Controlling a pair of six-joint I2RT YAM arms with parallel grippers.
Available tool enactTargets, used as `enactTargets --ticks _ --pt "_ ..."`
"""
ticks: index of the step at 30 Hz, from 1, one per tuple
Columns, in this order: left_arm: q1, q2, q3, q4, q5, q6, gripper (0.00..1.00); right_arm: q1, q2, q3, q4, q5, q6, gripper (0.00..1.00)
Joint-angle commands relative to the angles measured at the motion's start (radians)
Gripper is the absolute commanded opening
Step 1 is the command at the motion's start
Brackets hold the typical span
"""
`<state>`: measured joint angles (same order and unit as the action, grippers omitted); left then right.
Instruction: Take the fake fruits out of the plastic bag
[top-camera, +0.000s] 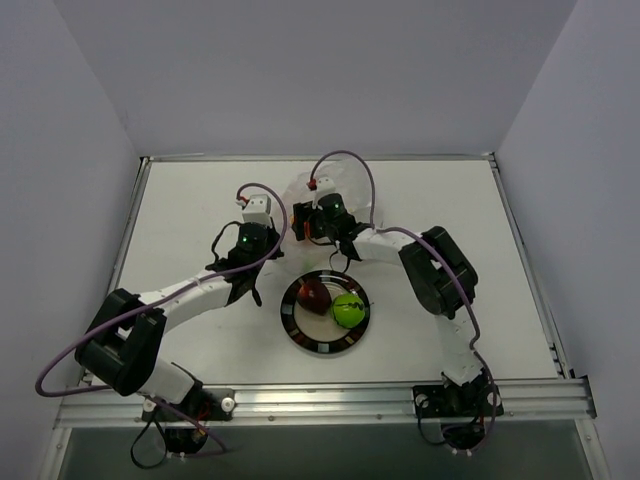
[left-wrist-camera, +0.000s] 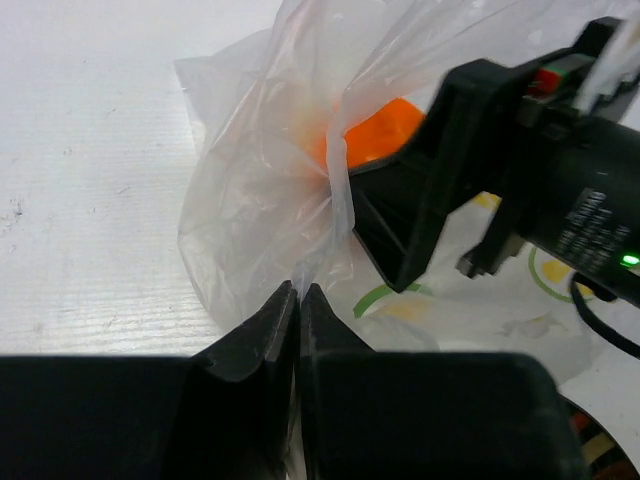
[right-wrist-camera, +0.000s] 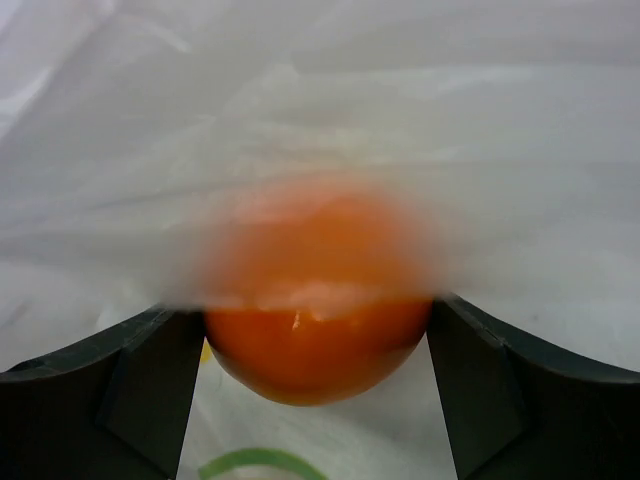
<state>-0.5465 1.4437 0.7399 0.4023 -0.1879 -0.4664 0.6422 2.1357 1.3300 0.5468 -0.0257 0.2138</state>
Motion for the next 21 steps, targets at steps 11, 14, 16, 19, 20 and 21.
enactTargets --ticks 11,14,16,19,20,21 --pt "0.011 -0.02 0.012 0.029 -0.005 -0.015 0.02 0.097 -0.564 -0.327 -0.007 0.013 0.012 0.38" --pt "0.013 -0.034 0.009 0.029 -0.01 -0.015 0.02 0.175 -0.676 -0.376 -0.083 0.073 -0.002 0.39" --pt "0.013 -0.042 0.007 0.029 -0.01 -0.015 0.02 0.258 -0.73 -0.422 -0.143 0.127 -0.005 0.39" --pt "0.014 -0.045 0.006 0.027 -0.015 -0.014 0.03 0.383 -0.836 -0.494 -0.22 0.194 0.028 0.39" --pt "0.014 -0.045 0.006 0.027 -0.015 -0.014 0.02 0.416 -0.882 -0.512 -0.25 0.211 0.054 0.39" --pt "0.013 -0.043 0.006 0.027 -0.015 -0.014 0.02 0.448 -0.899 -0.531 -0.266 0.225 0.07 0.39"
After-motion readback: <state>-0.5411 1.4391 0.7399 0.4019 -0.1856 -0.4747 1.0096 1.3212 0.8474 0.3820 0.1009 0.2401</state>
